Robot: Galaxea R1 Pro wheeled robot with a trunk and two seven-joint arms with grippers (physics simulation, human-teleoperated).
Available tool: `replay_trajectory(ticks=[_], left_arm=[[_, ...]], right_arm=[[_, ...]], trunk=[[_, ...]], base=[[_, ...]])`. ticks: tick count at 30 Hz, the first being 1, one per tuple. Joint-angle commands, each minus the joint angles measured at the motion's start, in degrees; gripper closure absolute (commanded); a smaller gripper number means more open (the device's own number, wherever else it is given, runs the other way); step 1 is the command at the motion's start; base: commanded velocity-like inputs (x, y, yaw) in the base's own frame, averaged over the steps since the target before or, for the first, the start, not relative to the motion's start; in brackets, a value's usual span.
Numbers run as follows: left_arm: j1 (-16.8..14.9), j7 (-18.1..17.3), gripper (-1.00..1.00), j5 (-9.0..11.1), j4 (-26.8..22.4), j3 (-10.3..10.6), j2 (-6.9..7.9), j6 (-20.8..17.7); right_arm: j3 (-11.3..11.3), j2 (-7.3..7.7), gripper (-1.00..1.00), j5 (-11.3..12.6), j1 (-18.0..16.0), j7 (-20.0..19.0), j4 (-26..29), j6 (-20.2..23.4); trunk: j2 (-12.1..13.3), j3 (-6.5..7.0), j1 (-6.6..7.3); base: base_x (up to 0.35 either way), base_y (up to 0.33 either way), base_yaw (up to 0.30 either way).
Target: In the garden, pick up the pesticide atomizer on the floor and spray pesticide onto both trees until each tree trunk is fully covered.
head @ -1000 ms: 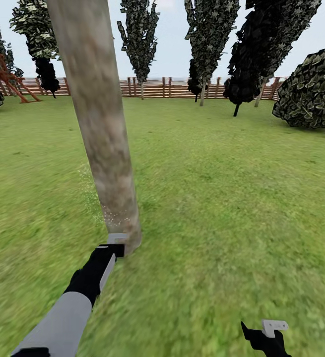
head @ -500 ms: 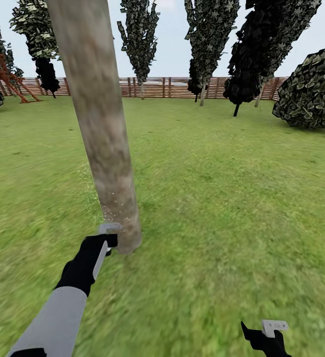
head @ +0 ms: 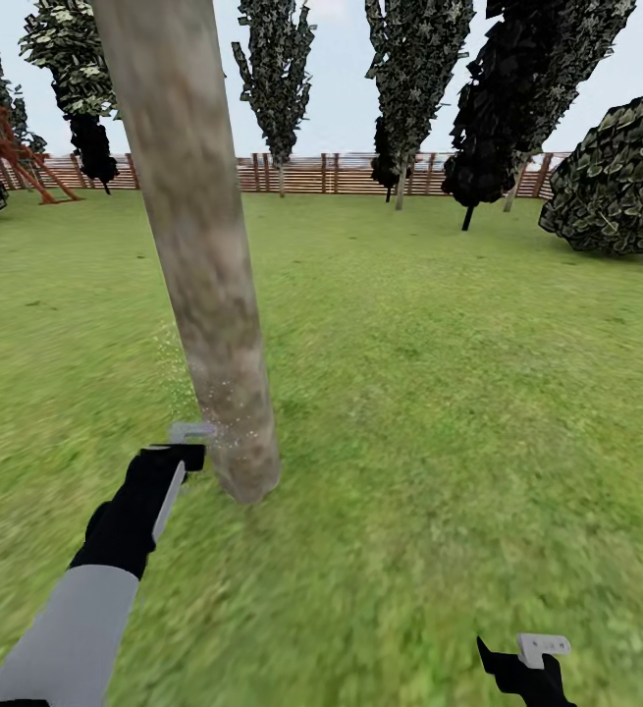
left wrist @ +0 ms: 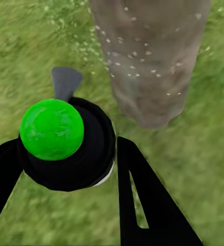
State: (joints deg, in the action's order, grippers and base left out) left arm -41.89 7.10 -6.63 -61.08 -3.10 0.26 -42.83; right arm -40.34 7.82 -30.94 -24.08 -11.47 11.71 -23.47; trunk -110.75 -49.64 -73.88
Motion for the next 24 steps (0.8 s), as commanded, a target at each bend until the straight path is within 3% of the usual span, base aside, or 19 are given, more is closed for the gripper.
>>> replay_trajectory(ticks=[1,6,7,10,11,13,14,15,17,21,23,24], left_arm=[[0.22,-1.21,1.0,0.37,0.0,0.13,0.48,0.06],[0.26,-8.47,1.0,-0.01,-0.05,0.68,-0.18,0.21],[0.08,-8.68,1.0,0.01,-0.07,2.18,-0.35,0.16],[-0.11,-8.67,1.0,0.0,-0.09,11.44,-0.91,-0.59],[-0.12,-8.68,1.0,0.05,-0.09,11.95,-0.69,-0.74],[-0.12,-8.66,1.0,0.08,-0.09,11.61,-0.29,-0.82],[-0.12,-8.65,1.0,0.03,-0.09,10.35,-0.06,-0.87],[-0.12,-8.64,1.0,-0.17,-0.02,3.9,1.03,-0.98],[-0.12,-8.67,1.0,-0.15,-0.05,1.41,1.63,-1.01],[-0.07,-8.67,1.0,0.01,-3.24,1.41,0.83,-1.75],[-0.12,-8.62,1.0,0.21,-8.97,5.73,-0.33,-9.06],[-0.12,-8.6,1.0,0.23,-10.88,6.29,-0.93,-10.17]], right_arm=[[0.0,0.0,-1.0,0.0,0.0,0.03,0.01,0.0],[0.0,0.0,-1.0,0.0,0.0,0.03,-0.02,0.0],[0.0,0.0,-1.0,0.0,0.0,0.02,-0.02,0.0],[0.0,0.0,-1.0,0.0,0.0,0.01,-0.02,0.0],[0.0,0.0,-1.0,0.0,-0.01,0.0,0.01,0.0],[0.0,0.0,-1.0,0.0,0.0,0.03,0.0,0.0],[0.0,0.0,-1.0,0.0,0.0,0.03,-0.01,0.0],[0.0,0.0,-1.0,0.0,0.0,0.02,0.01,0.0],[0.0,0.0,-1.0,0.01,0.0,0.04,-0.01,0.0],[0.0,0.0,-1.0,0.0,0.0,0.05,-0.02,0.0],[0.0,0.0,-1.0,0.01,0.0,0.05,-0.02,0.0],[0.0,-0.01,-1.0,0.01,0.0,0.05,-0.02,0.0]], trunk=[[0.0,0.0,0.0],[0.0,0.0,0.0],[0.0,0.0,0.0],[0.0,0.0,0.0],[0.0,0.0,0.0],[0.0,0.0,0.0],[0.0,0.0,0.0],[0.0,0.0,0.0],[0.0,0.0,0.0],[0.0,0.0,0.0],[0.0,0.0,0.0],[0.0,0.0,0.0]], base=[[0.0,0.0,0.0],[0.0,0.0,0.0],[0.0,0.0,0.0],[0.0,0.0,0.0],[0.0,0.0,0.0],[0.0,0.0,0.0],[0.0,0.0,0.0],[0.0,0.0,0.0],[0.0,0.0,0.0],[0.0,0.0,0.0],[0.0,0.0,0.0],[0.0,0.0,0.0]])
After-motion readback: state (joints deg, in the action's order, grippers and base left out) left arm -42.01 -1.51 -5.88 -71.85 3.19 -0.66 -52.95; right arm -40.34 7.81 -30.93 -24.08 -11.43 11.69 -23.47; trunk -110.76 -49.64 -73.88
